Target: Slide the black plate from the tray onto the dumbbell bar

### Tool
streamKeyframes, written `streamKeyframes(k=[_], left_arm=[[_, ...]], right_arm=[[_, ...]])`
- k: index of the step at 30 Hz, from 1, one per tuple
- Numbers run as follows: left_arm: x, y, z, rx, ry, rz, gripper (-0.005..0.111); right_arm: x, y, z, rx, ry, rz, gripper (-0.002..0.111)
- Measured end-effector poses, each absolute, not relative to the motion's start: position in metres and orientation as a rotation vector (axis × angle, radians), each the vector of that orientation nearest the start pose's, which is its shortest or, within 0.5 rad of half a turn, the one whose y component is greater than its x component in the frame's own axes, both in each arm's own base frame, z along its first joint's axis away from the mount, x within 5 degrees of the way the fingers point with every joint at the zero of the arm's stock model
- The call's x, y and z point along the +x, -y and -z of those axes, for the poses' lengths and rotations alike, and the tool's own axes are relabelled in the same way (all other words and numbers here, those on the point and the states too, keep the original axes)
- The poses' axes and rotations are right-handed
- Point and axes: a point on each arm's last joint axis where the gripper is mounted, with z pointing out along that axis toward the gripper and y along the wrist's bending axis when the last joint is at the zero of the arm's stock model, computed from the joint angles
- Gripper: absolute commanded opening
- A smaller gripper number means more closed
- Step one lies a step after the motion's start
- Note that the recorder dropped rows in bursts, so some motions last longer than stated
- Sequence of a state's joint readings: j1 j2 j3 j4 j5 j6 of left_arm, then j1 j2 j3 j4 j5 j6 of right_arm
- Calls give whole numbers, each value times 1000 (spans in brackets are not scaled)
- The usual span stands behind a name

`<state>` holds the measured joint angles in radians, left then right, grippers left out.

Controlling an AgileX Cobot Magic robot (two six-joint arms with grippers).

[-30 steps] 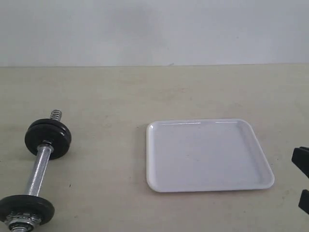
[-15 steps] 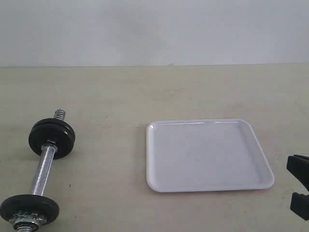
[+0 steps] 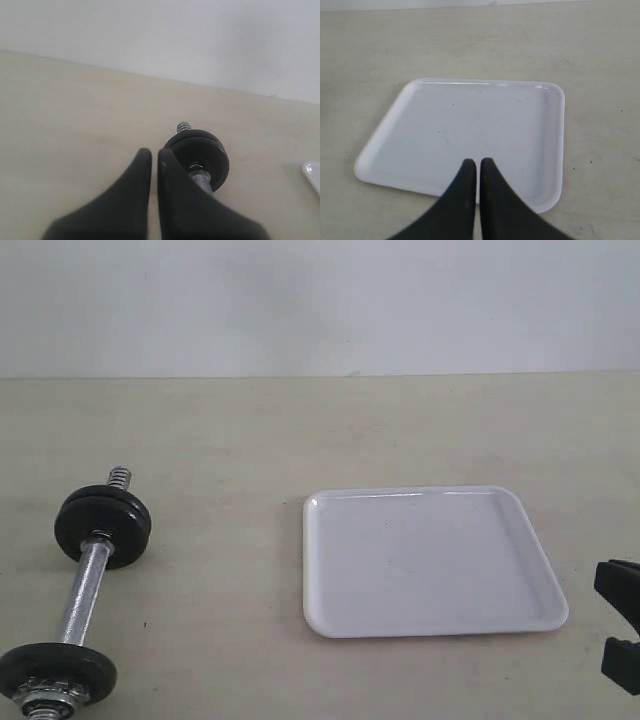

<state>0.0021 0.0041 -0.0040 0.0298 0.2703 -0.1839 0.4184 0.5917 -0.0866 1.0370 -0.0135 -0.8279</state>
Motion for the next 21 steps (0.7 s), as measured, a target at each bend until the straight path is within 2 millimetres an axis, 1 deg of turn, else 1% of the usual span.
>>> streamKeyframes(k=[6, 21], left_arm=[[55, 0, -191, -87, -1734, 66, 4], [56, 0, -195, -82, -1689, 67, 4]], right_arm=[[100, -43, -194, -196, -1994, -398, 0], [101, -41, -196, -147, -1979, -391, 0]])
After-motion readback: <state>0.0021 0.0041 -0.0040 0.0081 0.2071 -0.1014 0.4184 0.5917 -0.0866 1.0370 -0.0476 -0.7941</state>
